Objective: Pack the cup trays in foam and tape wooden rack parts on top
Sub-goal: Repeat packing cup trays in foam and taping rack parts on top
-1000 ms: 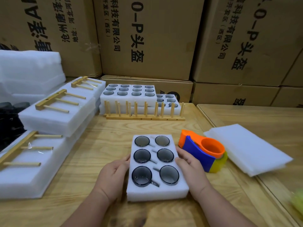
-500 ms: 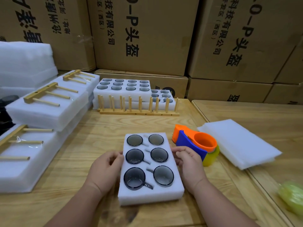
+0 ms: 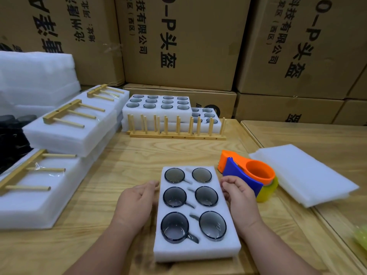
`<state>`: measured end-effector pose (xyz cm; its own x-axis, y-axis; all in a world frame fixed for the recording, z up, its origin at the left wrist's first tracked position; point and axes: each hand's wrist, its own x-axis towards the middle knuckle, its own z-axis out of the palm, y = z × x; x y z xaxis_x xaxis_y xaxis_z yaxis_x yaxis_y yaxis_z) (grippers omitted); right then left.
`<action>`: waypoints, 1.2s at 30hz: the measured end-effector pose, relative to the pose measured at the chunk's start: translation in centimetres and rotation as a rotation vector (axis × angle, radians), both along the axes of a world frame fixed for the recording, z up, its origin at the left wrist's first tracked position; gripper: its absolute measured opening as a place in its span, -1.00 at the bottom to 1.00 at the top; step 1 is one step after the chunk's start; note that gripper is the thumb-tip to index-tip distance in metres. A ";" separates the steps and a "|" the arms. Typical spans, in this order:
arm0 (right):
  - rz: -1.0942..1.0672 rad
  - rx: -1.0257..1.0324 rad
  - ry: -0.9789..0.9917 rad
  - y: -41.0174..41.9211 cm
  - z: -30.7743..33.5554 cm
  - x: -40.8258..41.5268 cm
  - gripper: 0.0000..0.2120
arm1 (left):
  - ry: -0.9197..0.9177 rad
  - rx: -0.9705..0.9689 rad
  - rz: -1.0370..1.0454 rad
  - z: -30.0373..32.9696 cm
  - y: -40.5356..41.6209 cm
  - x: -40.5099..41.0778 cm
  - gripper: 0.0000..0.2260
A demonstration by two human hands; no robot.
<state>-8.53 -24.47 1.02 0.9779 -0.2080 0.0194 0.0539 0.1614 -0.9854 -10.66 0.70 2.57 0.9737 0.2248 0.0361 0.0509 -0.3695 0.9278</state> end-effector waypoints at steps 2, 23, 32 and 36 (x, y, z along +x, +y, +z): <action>0.035 0.006 -0.008 0.1 0.0 0.0 -0.78 | -0.008 0.170 0.011 -0.1 -0.1 0.1 -0.51; -0.290 -0.874 -0.011 -16.6 12.2 2.4 -0.88 | -0.046 0.422 0.015 -0.4 -0.6 0.5 -0.61; -0.196 -1.305 0.652 -23.1 9.3 5.3 0.20 | -0.062 0.430 0.043 -0.7 -0.7 0.8 -0.65; -0.203 -1.195 0.607 -23.4 8.2 5.6 0.29 | -0.077 0.414 0.036 -0.2 -1.0 0.4 -0.61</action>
